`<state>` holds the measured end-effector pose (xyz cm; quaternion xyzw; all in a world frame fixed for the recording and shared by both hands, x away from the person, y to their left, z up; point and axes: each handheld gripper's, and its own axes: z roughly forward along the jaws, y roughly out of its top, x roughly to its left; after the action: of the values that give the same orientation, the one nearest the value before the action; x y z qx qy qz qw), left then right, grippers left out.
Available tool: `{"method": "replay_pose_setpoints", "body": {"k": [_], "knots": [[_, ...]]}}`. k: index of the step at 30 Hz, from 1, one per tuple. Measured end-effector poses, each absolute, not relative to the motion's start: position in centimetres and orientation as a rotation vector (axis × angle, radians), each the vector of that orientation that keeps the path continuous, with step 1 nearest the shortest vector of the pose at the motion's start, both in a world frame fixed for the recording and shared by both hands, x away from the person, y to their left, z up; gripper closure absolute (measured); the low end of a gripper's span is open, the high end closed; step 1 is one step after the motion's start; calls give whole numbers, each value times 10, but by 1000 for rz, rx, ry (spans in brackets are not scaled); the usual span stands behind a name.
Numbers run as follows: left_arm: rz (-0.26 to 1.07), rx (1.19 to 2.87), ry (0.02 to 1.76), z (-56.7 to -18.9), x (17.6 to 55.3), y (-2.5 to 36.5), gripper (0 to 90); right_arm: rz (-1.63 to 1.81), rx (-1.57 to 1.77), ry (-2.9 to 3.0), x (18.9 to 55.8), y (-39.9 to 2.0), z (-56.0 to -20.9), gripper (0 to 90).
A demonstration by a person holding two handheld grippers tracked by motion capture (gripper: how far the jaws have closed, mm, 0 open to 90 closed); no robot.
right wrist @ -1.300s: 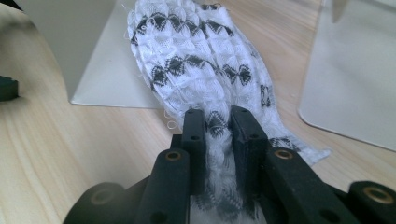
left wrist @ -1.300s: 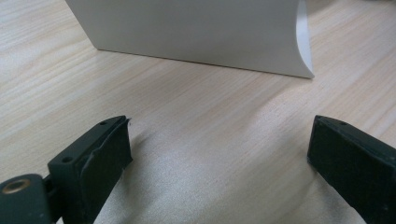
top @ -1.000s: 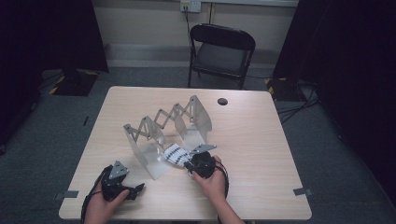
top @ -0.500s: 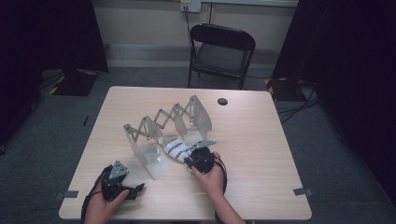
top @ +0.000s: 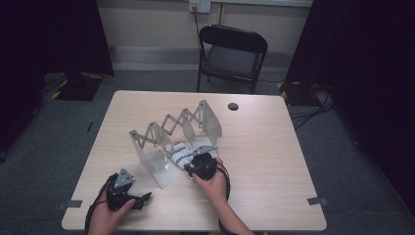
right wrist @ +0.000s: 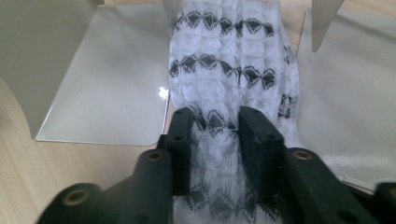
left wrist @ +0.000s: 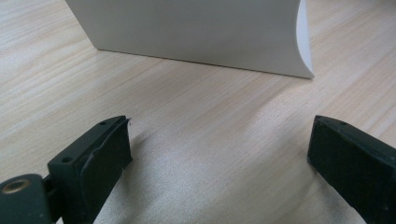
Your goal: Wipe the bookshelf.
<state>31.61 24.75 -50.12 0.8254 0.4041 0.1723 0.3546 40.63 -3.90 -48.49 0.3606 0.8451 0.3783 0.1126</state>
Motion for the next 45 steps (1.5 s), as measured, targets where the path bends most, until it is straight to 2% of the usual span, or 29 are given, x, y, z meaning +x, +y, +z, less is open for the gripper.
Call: {"method": "replay_pose_setpoints", "body": {"k": [6,12,17,19,24,32,40,45], "knots": [[445,2134,1044,-501,316,248,57,1131,1035,2441,406,-41,-478,533],[445,2133,1044,-501,316,248,57,1098,1008,2477,410,-33,-487,457],[445,2134,1044,-501,316,248,57,989,1009,2470,413,-27,-486,702],[445,2134,1044,-501,316,247,57,984,1061,2484,418,-28,-483,759],[445,2134,1044,-501,316,248,57,1030,1145,2462,419,-34,-476,779],[445,2132,1045,-501,316,247,57,1142,1112,2418,416,-44,-438,780],[446,2133,1045,-501,316,247,56,1274,1035,2324,415,-36,-389,779],[446,2135,1044,-501,316,248,56,1292,986,2353,416,-22,-384,779]]}}
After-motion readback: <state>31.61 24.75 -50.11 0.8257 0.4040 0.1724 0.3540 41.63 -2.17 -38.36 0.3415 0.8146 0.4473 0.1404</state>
